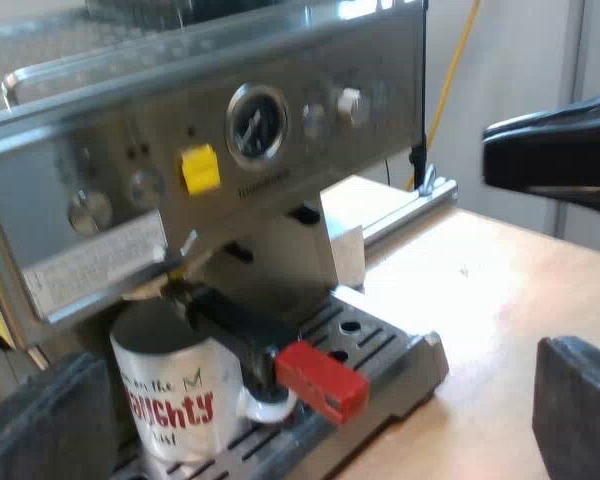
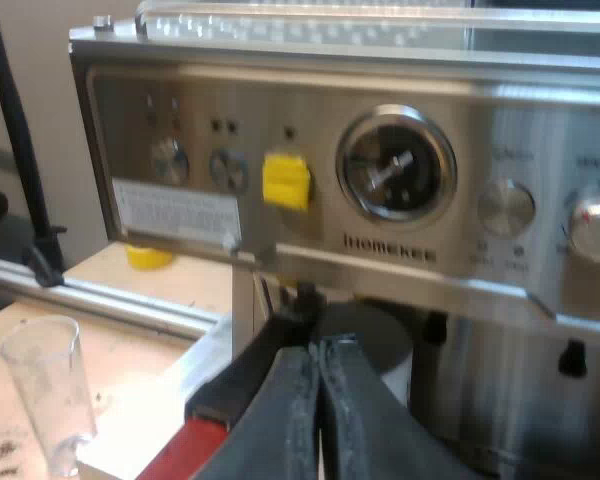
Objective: Place mug into machine
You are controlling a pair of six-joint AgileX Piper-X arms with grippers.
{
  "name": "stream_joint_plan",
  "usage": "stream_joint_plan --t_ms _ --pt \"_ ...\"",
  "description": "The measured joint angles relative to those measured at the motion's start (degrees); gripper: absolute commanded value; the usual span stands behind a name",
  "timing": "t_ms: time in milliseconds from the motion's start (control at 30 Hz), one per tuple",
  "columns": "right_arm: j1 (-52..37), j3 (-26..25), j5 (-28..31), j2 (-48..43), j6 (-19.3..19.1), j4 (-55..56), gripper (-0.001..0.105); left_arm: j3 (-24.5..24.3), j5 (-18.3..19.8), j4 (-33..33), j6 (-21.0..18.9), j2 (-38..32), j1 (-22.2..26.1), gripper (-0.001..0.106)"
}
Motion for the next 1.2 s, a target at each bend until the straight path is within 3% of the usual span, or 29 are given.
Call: stream_joint_plan --t_ms 267,567,967,1200 --pt "-1.26 -8.21 1.24 10.54 0.0 0.08 0.0 -1.92 0.0 0.72 0.0 0.0 0.0 0.085" --pt "-6.59 -15.63 -1.76 19.04 1.35 0.08 0.0 -1.92 0.17 0.72 0.0 0.0 0.0 0.085" --pt "-12.79 -23.04 -6.35 27.06 3.13 0.08 0.0 -1.92 0.17 0.72 0.0 0.0 0.0 0.085" --pt "-14.34 -23.7 -6.05 28.17 3.13 0.08 0.0 -1.92 0.17 0.72 0.0 0.0 0.0 0.085"
